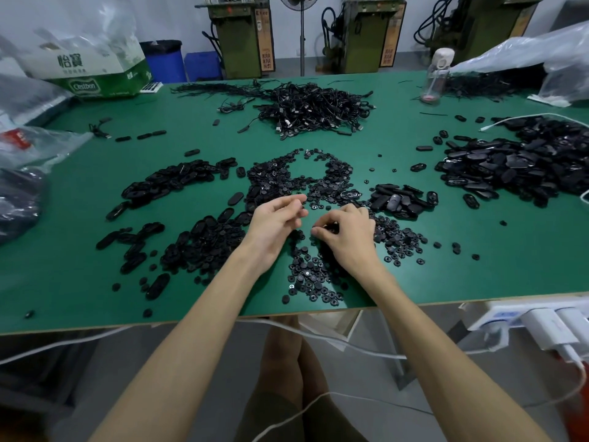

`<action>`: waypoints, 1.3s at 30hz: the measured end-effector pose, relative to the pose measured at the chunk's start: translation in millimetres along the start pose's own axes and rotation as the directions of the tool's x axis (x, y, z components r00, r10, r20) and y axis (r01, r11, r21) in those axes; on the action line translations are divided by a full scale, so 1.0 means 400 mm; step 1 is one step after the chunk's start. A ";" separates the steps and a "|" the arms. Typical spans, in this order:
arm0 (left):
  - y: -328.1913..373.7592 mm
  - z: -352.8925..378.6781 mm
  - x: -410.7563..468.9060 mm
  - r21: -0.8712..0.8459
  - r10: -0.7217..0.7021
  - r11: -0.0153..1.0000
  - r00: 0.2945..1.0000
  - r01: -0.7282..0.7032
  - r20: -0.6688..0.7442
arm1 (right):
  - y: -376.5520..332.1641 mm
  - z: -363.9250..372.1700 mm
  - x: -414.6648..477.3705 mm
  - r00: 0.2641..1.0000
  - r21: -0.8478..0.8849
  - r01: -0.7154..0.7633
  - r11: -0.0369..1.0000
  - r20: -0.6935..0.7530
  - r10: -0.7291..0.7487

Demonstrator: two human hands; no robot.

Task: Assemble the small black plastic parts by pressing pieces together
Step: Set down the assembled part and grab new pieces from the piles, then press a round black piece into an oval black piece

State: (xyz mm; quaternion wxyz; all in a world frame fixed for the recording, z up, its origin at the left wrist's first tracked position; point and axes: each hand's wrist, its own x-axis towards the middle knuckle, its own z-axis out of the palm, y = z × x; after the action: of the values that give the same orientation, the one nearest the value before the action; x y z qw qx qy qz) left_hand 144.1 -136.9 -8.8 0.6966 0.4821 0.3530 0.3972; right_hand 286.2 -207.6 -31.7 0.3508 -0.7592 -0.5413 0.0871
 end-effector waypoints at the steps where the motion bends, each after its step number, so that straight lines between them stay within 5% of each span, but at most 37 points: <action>1: -0.004 0.002 -0.001 -0.002 0.018 1.000 1.000 -0.018 -0.008 | 0.001 -0.002 0.000 1.000 0.026 0.007 1.000 -0.026 -0.007; 18: -0.053 0.024 -0.004 0.096 0.179 0.980 0.984 -0.176 -0.020 | 0.001 -0.023 -0.013 0.983 0.334 0.042 0.942 -0.185 0.022; 39: -0.057 0.034 -0.027 0.111 0.267 0.957 0.964 -0.266 0.010 | 0.001 -0.037 -0.023 0.977 0.551 0.018 0.834 -0.187 0.102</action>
State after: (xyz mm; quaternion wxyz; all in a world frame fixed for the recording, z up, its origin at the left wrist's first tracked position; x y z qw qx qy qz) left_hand 156.2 -156.8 -25.5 0.6078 0.5622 0.3081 0.4685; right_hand 290.4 -222.0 -23.4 0.6066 -0.6432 -0.4367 0.1665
